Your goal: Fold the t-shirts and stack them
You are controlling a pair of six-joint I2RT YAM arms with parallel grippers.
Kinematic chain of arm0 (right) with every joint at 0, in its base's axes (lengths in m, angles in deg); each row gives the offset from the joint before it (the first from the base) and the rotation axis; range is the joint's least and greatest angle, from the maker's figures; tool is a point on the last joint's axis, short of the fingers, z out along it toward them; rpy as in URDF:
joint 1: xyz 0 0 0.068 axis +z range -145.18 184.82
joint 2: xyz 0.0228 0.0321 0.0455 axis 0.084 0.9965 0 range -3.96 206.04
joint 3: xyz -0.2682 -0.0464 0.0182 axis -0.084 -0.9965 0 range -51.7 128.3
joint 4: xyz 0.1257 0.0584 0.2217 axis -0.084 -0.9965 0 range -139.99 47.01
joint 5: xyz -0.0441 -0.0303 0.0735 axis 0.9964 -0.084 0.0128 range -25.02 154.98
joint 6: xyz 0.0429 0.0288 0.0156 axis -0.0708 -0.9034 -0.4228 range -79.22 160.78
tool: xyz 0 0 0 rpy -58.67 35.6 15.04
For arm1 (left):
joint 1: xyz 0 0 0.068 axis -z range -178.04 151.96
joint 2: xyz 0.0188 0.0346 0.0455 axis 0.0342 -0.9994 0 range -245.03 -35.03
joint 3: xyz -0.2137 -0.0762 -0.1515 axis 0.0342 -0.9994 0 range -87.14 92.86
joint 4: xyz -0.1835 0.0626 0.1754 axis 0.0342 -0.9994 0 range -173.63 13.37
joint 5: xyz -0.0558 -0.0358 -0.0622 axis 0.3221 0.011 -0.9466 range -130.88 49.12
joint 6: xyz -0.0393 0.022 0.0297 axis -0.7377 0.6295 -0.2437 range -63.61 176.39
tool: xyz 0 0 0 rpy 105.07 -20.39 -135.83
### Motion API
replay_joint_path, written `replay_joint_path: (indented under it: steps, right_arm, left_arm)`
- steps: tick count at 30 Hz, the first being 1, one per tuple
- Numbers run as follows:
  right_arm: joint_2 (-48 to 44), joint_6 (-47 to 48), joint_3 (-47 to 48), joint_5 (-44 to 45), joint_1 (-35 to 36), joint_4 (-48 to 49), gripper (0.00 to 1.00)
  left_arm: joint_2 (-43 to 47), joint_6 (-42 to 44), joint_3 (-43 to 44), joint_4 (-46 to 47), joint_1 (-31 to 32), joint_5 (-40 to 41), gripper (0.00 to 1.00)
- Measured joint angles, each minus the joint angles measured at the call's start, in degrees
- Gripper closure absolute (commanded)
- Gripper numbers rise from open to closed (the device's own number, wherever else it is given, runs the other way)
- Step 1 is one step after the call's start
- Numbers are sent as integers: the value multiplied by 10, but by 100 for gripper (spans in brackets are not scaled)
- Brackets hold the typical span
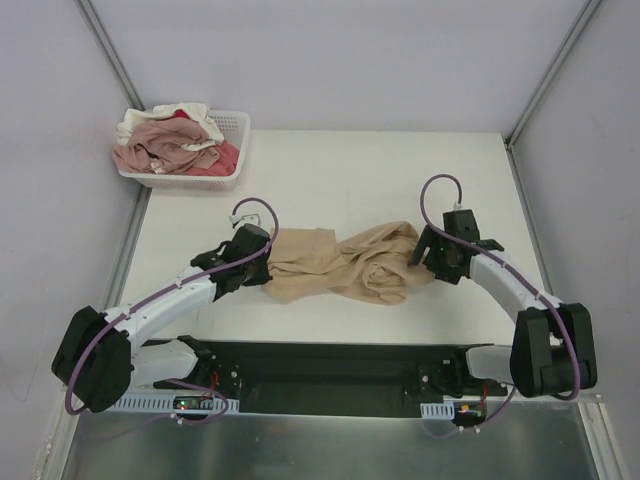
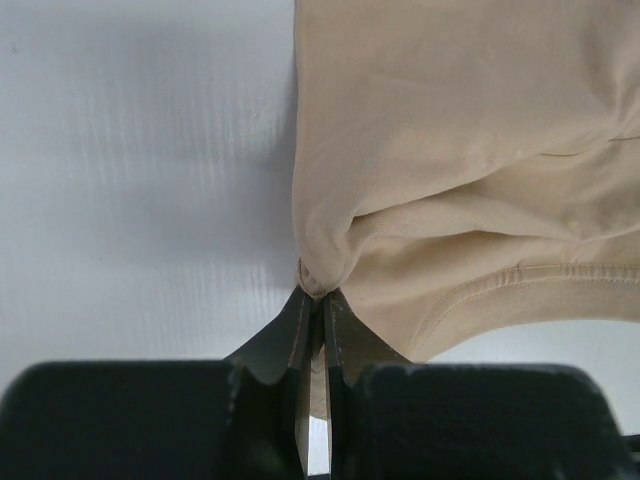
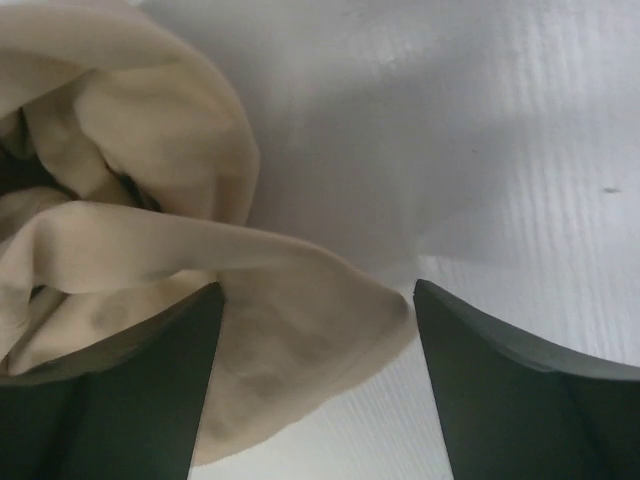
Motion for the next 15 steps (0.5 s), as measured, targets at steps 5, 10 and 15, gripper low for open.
replay_joint_path:
  steps: [5,10,15]
  right_arm:
    - [36,-12,-8,-64,-1,53,88]
    - [-13,-13,-19,-69,-1,51,99]
    - [-145,3,-17,-65,-1,26,99]
  left_arm:
    - [3,-8,0,0,0,3,100]
    - [18,-8,0,0,0,7,100]
    - [73,-8,1,2,0,8,100]
